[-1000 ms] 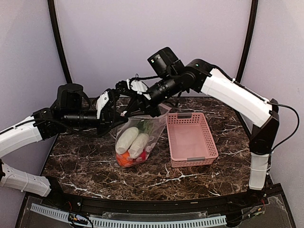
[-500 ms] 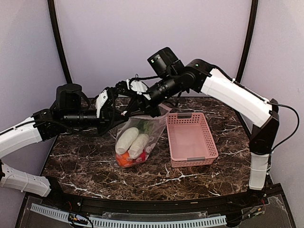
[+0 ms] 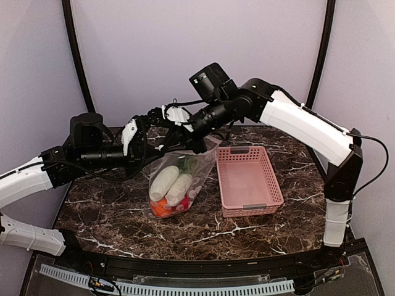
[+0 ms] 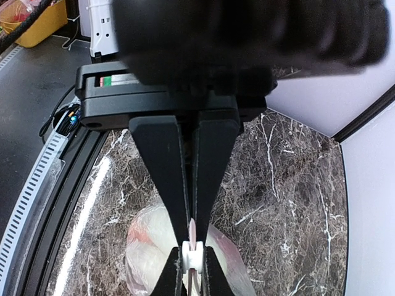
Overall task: Place the food in the zip-top bag and seal the zipper
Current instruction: Zip the zipper on the zipper food storage bag.
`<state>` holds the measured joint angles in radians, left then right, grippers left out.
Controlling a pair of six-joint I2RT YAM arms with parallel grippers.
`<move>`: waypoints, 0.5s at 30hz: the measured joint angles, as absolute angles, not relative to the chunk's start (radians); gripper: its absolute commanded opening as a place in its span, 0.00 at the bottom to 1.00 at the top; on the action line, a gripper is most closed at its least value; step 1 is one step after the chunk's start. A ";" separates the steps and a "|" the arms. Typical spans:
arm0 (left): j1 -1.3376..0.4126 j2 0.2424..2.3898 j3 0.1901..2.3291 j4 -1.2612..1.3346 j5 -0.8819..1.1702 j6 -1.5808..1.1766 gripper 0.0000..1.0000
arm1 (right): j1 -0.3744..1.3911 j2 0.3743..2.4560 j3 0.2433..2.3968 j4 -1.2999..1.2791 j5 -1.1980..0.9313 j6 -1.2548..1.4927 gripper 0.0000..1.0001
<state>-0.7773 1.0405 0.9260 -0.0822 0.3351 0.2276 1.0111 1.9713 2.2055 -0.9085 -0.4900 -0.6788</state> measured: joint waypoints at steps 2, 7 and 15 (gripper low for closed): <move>-0.777 1.029 0.916 -0.081 0.322 0.228 0.01 | 1.010 1.971 2.201 -0.905 -0.482 -0.678 0.01; -0.777 1.015 0.905 -0.076 0.295 0.228 0.01 | 0.991 1.971 2.197 -0.907 -0.470 -0.676 0.01; -0.777 0.999 0.883 -0.067 0.244 0.242 0.01 | 0.947 1.966 2.164 -0.920 -0.471 -0.681 0.00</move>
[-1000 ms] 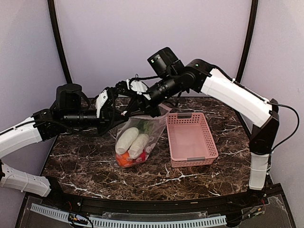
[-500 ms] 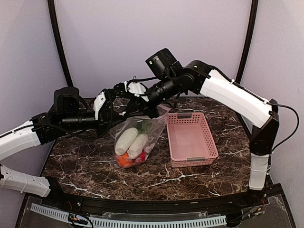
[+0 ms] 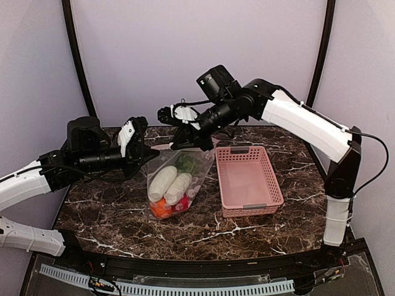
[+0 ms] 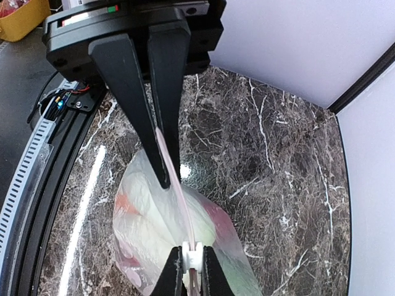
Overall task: Place the food in the zip-top bag and seal the zipper
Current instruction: Zip the zipper on the zipper food storage bag.
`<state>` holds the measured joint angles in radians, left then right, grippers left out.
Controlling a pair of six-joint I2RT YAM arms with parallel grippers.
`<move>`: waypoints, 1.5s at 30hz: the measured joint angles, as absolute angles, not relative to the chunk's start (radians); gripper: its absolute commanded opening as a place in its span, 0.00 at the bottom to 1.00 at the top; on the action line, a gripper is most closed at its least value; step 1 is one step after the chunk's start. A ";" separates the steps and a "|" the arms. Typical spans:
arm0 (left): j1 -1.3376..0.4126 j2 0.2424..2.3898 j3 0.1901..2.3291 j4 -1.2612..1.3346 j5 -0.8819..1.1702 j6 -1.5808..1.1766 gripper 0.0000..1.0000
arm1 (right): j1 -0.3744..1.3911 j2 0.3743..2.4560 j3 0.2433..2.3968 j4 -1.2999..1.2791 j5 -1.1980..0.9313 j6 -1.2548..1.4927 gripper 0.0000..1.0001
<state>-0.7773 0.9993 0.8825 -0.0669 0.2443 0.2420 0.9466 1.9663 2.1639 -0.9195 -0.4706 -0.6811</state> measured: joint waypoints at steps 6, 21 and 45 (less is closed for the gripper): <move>-0.771 0.992 0.865 -0.057 0.229 0.254 0.01 | 0.919 1.939 2.111 -0.928 -0.461 -0.695 0.00; -0.731 0.985 0.857 -0.048 0.232 0.262 0.01 | 0.834 1.876 2.010 -0.939 -0.448 -0.699 0.00; -0.693 0.985 0.852 -0.038 0.251 0.283 0.01 | 0.712 1.787 1.882 -0.984 -0.415 -0.706 0.00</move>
<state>-0.6930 0.9852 0.8520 -0.0376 0.2512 0.2829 0.7116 1.7874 1.8816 -0.9844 -0.4149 -0.7063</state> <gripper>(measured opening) 0.011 0.068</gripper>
